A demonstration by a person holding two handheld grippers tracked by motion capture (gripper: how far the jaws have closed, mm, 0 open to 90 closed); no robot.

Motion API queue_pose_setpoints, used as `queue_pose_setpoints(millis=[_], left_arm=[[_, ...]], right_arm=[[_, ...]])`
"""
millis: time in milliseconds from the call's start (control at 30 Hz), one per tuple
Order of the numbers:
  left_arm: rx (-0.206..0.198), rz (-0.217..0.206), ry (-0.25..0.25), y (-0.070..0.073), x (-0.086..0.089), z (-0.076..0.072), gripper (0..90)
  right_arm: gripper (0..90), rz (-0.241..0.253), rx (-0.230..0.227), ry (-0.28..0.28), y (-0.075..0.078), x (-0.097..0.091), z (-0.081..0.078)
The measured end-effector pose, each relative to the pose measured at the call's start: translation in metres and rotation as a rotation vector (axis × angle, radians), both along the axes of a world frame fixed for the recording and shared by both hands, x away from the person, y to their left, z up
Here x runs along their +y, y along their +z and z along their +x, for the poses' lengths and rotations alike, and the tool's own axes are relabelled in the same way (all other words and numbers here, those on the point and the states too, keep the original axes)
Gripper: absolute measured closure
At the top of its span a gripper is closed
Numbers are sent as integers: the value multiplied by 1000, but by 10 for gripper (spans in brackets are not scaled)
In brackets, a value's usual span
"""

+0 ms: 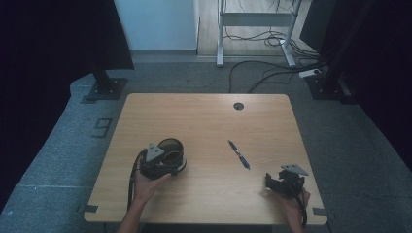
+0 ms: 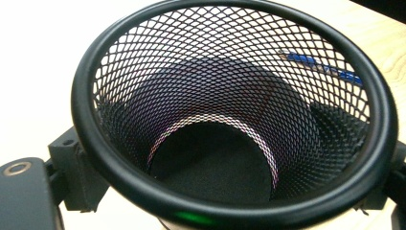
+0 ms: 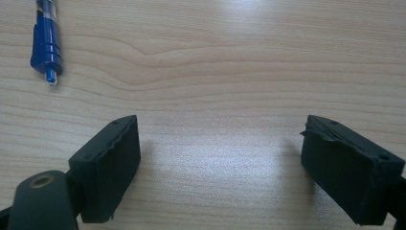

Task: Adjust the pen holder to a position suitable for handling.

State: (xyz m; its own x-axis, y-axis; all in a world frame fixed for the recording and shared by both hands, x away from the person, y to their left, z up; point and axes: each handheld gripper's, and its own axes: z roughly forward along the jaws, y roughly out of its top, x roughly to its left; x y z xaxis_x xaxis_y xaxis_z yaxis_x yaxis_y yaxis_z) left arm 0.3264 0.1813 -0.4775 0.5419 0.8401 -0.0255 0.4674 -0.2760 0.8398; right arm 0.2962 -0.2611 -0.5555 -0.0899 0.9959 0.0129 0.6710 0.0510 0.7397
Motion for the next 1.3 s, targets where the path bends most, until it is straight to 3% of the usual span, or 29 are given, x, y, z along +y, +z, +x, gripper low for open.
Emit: queue_pose_setpoints(millis=[533, 1300], left_arm=[[4, 18, -33, 3, -28, 8, 99], [38, 37, -82, -9, -67, 16, 98]], right_arm=[[129, -1, -1, -1, 0, 0, 0], [130, -1, -1, -3, 0, 0, 0]])
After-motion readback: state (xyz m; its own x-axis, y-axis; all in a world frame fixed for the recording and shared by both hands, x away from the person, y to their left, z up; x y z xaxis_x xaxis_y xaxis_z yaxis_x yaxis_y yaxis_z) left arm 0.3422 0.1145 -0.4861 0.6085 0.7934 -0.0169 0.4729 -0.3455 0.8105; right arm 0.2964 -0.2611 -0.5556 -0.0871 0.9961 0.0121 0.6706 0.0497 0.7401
